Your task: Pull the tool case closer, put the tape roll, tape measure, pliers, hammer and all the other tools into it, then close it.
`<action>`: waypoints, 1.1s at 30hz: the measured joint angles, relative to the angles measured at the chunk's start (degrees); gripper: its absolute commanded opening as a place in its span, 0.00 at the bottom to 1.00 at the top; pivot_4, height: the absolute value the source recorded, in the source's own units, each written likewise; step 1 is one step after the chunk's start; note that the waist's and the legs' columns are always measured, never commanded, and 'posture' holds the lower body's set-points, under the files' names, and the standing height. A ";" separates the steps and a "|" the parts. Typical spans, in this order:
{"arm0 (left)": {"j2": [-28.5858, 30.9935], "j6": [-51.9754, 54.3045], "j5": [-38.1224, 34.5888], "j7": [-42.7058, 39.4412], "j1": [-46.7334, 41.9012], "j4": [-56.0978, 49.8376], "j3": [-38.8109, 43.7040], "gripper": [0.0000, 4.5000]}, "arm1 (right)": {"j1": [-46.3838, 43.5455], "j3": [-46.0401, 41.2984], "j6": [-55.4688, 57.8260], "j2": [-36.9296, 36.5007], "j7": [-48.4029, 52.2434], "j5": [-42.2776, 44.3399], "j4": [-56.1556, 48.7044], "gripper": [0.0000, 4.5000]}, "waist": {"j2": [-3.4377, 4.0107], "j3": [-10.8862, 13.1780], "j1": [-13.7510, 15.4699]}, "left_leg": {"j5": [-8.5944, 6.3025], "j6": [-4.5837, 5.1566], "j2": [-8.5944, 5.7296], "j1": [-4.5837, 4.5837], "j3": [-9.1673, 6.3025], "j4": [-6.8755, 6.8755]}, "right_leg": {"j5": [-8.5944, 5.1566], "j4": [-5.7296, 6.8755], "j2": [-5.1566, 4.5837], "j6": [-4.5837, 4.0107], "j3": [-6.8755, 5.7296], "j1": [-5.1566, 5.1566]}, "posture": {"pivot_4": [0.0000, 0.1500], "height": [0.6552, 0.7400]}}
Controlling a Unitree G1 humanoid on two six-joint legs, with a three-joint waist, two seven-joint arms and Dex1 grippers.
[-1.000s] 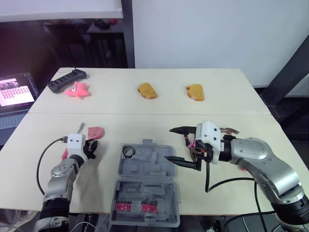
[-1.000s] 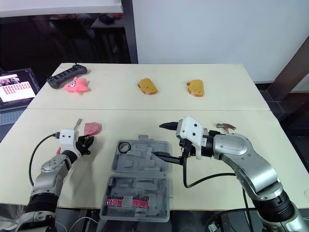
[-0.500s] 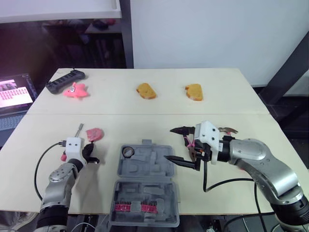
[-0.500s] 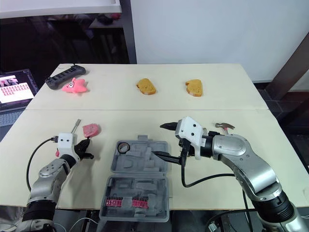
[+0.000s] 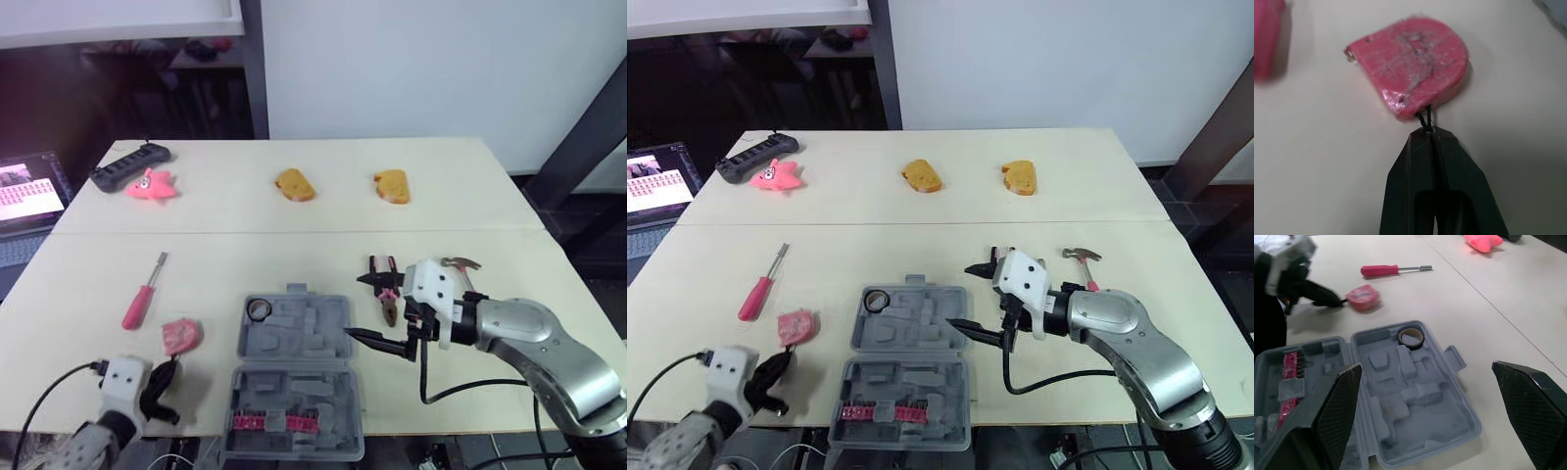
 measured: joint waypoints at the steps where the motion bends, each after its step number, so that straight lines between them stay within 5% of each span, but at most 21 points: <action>1: 0.09 -1.14 -0.23 -1.06 2.05 -0.33 0.35 0.01 | 0.03 -0.06 0.00 -0.11 0.03 -0.01 0.00 1.00 | 0.00 0.00 -0.04 | 0.00 0.00 0.00 -0.01 0.04 0.01 | -0.04 -0.01 -0.01 -0.07 0.03 -0.02 | 1.00 1.00; 17: 2.40 -7.68 -1.35 -7.18 4.63 4.99 1.88 0.01 | -0.12 -0.34 -0.27 -0.65 0.55 -0.14 0.33 1.00 | 0.31 -0.18 0.18 | 0.00 0.00 0.00 -0.02 0.03 0.00 | -0.03 0.02 0.00 -0.10 0.02 -0.07 | 1.00 1.00; 22: 3.50 -9.36 -2.77 -10.62 4.67 6.34 2.03 0.40 | -0.10 -0.34 -0.27 -0.65 0.51 -0.13 0.34 1.00 | 0.30 -0.17 0.14 | 0.00 0.00 0.00 -0.05 0.03 -0.01 | -0.03 0.02 0.01 -0.10 0.02 -0.11 | 1.00 1.00; 27: 7.76 -7.63 -5.47 -14.10 4.78 6.91 5.73 0.98 | 0.32 -0.62 -0.26 -0.67 0.45 -0.08 0.32 1.00 | 0.01 -0.02 0.14 | 0.00 0.00 0.03 -0.10 0.01 0.00 | -0.03 0.04 0.04 -0.10 0.01 -0.16 | 1.00 1.00; 33: 23.52 -3.77 -12.87 -29.03 0.69 8.20 13.22 0.99 | 2.22 -2.43 0.44 -0.80 -0.52 0.50 -0.40 1.00 | -0.29 0.08 0.72 | 0.00 -0.01 0.02 -0.14 -0.01 0.03 | -0.02 0.00 0.01 -0.13 -0.03 -0.14 | 1.00 1.00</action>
